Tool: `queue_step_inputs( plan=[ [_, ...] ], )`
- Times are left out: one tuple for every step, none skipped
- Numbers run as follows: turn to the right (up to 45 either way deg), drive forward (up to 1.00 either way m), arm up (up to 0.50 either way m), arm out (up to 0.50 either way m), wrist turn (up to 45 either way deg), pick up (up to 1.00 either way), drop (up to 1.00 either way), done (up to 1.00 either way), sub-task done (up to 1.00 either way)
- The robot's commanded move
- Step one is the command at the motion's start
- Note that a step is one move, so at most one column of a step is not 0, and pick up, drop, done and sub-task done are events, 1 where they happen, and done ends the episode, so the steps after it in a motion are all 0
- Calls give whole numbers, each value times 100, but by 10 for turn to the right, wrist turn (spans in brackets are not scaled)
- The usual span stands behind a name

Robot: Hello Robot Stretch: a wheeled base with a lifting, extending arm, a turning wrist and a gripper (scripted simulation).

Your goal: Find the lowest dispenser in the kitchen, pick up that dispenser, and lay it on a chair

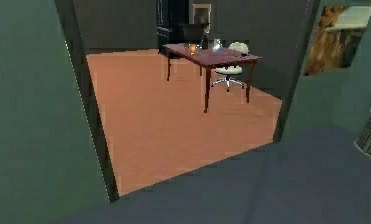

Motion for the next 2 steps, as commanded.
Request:
queue_step_inputs(
  plan=[
    [0,75,0,0,0,0,0,0,0],
    [60,0,0,0,0,0,0,0,0]
  ],
)
